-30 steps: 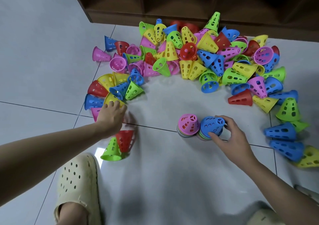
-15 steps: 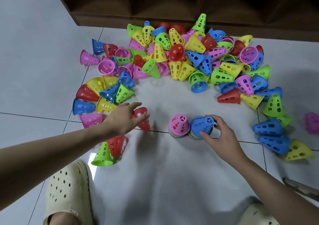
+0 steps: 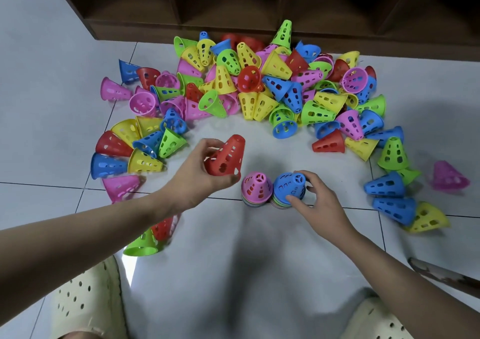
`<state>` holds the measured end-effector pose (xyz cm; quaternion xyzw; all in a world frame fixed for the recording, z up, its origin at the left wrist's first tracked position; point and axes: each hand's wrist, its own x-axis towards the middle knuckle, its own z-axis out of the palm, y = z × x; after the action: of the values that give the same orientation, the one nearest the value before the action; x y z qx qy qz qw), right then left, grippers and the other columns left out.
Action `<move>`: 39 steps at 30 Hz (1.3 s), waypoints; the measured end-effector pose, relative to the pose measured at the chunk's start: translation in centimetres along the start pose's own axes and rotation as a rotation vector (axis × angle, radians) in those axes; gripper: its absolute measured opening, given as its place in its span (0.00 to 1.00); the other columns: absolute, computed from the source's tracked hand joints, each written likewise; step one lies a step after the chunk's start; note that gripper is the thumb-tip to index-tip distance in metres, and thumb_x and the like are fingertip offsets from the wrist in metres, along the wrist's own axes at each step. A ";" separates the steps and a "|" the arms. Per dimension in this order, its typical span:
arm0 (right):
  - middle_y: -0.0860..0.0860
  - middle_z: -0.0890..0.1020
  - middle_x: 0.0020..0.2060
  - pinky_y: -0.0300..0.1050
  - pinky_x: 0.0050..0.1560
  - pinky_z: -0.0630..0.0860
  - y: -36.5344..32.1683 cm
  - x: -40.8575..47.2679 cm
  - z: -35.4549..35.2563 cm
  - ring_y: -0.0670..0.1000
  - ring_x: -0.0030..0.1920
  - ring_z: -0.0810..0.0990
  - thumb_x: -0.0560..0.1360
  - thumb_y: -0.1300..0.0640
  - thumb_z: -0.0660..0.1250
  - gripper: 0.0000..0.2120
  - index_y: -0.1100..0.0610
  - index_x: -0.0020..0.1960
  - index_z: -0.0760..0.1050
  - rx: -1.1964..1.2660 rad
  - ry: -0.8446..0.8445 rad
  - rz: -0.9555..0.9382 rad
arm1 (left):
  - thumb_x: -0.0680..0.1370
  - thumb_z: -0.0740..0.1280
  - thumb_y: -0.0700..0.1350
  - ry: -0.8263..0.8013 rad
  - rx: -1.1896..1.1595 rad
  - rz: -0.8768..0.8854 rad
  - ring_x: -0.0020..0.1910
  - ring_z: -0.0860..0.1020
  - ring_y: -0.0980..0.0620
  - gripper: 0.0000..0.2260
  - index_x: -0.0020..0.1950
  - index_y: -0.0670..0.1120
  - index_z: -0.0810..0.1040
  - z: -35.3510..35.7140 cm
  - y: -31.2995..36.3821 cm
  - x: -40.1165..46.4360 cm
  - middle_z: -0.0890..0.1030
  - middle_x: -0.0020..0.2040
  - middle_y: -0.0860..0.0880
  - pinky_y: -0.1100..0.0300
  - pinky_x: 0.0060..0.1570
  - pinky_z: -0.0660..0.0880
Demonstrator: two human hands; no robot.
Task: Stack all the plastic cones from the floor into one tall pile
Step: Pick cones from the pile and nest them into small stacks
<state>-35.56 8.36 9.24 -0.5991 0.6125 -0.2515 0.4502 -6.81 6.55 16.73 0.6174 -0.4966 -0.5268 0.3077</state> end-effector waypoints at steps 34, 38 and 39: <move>0.47 0.76 0.61 0.45 0.65 0.72 -8.8 -2.3 2.8 0.47 0.64 0.75 0.75 0.57 0.72 0.17 0.55 0.63 0.75 -0.190 0.001 -0.546 | 0.78 0.71 0.52 -0.246 0.917 -0.041 0.60 0.78 0.51 0.19 0.67 0.49 0.77 -10.4 -6.5 -1.0 0.80 0.62 0.48 0.58 0.59 0.74; 0.40 0.75 0.57 0.38 0.62 0.70 -11.8 -2.5 4.8 0.41 0.58 0.74 0.76 0.55 0.71 0.16 0.51 0.62 0.74 -0.232 -0.253 -0.552 | 0.78 0.71 0.50 -0.185 0.903 -0.083 0.52 0.80 0.52 0.16 0.64 0.47 0.78 -14.6 -5.3 -2.2 0.81 0.56 0.49 0.62 0.49 0.75; 0.40 0.75 0.56 0.34 0.61 0.68 -12.4 -2.3 5.4 0.39 0.58 0.74 0.76 0.55 0.71 0.15 0.51 0.62 0.74 -0.240 -0.319 -0.542 | 0.79 0.70 0.51 -0.170 0.909 -0.094 0.50 0.80 0.52 0.15 0.62 0.47 0.78 -15.1 -5.4 -2.6 0.82 0.55 0.49 0.61 0.48 0.76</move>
<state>-24.92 9.92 17.76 -0.8207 0.3780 -0.1912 0.3834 9.31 8.51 16.63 0.6662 -0.6720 -0.3177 -0.0604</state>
